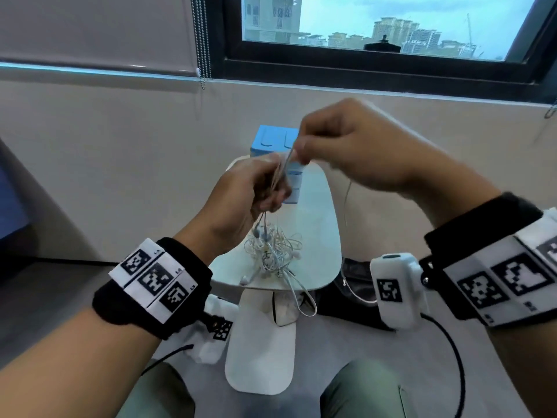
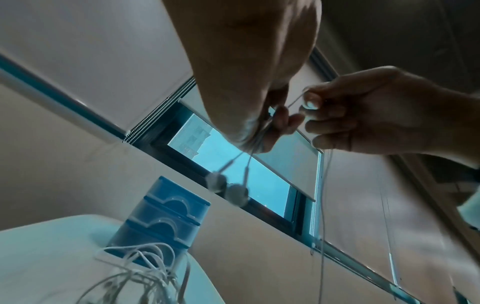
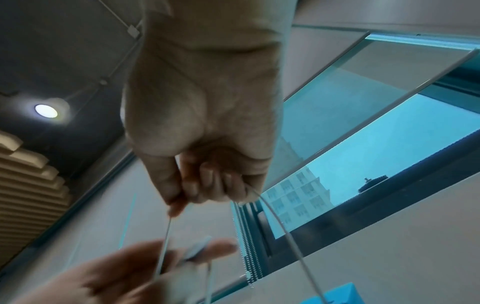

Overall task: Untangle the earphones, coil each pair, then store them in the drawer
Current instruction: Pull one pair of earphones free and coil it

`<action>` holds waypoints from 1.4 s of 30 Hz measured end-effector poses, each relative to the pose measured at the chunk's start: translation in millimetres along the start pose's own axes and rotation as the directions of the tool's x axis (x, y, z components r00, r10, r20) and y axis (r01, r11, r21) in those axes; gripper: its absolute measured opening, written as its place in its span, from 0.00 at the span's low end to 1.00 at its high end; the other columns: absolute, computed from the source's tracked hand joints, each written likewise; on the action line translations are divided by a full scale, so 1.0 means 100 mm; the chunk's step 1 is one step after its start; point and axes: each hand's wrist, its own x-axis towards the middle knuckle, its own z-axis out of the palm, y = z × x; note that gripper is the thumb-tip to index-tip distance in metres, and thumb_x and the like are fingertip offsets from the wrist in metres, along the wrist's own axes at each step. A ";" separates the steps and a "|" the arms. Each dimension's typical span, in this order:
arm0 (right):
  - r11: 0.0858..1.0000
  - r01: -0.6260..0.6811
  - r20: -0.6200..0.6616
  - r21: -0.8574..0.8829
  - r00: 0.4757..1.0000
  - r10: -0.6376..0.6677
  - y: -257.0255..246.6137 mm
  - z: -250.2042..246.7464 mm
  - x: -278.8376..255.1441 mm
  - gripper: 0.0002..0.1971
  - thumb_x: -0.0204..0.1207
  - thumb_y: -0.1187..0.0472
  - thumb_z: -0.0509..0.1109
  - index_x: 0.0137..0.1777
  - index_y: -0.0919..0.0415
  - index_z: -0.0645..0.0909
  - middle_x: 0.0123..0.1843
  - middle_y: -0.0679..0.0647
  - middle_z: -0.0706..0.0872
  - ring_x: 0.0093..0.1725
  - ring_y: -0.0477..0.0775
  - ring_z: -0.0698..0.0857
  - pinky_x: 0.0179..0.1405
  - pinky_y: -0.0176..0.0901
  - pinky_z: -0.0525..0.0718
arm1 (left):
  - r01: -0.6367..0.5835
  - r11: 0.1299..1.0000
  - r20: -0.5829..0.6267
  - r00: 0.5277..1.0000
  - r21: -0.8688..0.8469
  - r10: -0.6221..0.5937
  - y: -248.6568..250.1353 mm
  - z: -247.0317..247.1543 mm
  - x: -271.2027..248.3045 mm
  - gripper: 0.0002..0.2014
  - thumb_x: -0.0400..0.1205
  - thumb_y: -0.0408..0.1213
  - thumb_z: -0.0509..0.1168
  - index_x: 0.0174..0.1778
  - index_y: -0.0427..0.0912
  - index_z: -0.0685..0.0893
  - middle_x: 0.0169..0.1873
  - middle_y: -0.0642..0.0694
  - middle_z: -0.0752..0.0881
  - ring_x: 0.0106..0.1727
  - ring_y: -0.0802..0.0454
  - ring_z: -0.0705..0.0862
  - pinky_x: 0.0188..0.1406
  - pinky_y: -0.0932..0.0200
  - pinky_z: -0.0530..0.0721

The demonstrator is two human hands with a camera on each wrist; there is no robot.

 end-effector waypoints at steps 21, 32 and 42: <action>0.986 -0.124 -0.029 0.113 0.991 0.128 0.17 0.12 -0.09 0.13 0.86 0.55 0.70 0.41 0.59 0.87 0.26 0.43 0.72 0.25 0.42 0.67 0.30 0.40 0.67 | -0.045 0.952 0.050 0.998 0.303 0.032 0.10 -0.08 -0.08 0.27 0.94 0.46 0.52 0.57 0.26 0.88 0.20 0.47 0.66 0.24 0.49 0.60 0.28 0.54 0.59; 0.924 -0.255 0.331 0.286 0.931 0.154 0.20 0.45 -0.25 0.15 0.90 0.63 0.63 0.43 0.68 0.84 0.26 0.51 0.70 0.22 0.43 0.67 0.23 0.31 0.67 | -0.055 0.995 -0.099 0.994 -0.080 0.047 0.24 0.02 0.02 0.14 0.93 0.34 0.57 0.72 0.34 0.77 0.48 0.39 0.95 0.49 0.53 0.94 0.43 0.67 0.88; 0.971 -0.174 0.016 0.166 0.985 0.174 0.28 -0.05 -0.16 0.11 0.88 0.57 0.68 0.46 0.61 0.87 0.25 0.40 0.75 0.27 0.42 0.69 0.33 0.42 0.69 | 0.012 0.955 0.123 0.991 0.295 -0.051 0.20 0.06 -0.05 0.21 0.93 0.40 0.55 0.51 0.30 0.89 0.20 0.46 0.70 0.25 0.49 0.61 0.27 0.58 0.60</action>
